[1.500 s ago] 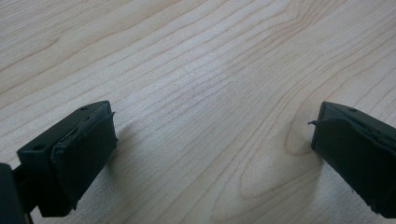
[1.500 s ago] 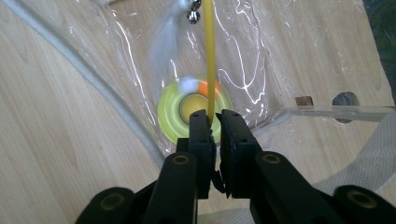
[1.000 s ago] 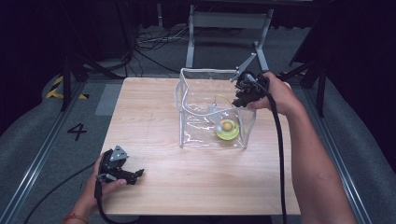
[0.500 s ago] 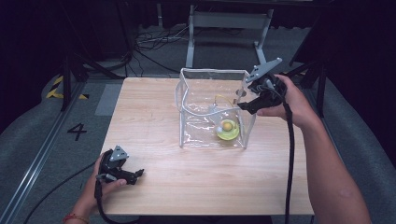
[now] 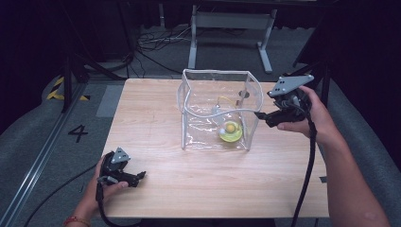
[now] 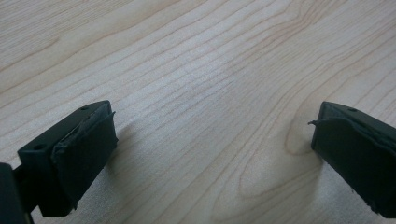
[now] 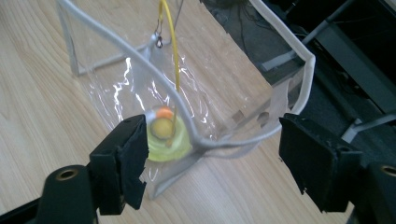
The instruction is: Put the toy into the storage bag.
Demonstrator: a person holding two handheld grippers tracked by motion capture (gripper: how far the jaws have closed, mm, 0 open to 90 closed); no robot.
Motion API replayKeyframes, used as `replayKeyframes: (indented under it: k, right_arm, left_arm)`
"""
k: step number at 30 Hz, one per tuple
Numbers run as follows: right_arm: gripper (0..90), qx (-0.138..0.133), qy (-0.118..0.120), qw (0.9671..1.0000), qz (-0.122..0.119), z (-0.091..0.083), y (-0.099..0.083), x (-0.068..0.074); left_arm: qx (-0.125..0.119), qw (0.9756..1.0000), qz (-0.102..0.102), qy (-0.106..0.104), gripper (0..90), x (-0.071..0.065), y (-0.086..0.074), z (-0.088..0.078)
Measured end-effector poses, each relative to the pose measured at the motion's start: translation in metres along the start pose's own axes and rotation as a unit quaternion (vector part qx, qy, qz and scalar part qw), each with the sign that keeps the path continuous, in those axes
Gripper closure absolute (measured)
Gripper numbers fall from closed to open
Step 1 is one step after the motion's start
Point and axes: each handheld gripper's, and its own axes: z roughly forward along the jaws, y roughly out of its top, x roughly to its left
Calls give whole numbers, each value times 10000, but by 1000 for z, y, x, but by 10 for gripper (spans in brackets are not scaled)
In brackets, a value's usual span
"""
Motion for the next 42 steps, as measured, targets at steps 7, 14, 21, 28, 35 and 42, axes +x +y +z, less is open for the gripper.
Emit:
replayKeyframes:
  k: [7, 14, 21, 28, 35, 42]
  right_arm:
    - [234, 22, -171, 9998, -85, -5, -27, 11]
    - [217, 55, -245, 9996, -112, -3, -56, 21]
    - [208, 209, -250, 9995, -25, 10, -92, 32]
    - [190, 295, -312, 9990, 127, 28, -130, 42]
    - [200, 169, -94, 9990, 412, 37, -164, 46]
    - [202, 125, -143, 9976, 659, 47, -197, 51]
  left_arm:
    - [1, 10000, 1, 1, 3, 0, 0, 0]
    - [0, 10000, -4, 9, 3, 0, 0, 0]
    - [-4, 10000, -21, 9, 3, 0, 0, 0]
    - [-3, 10000, -21, 8, 4, 0, 0, 0]
    - [-3, 10000, -23, 7, 3, 0, 0, 0]
    - [0, 10000, -10, 11, 4, 0, 0, 0]
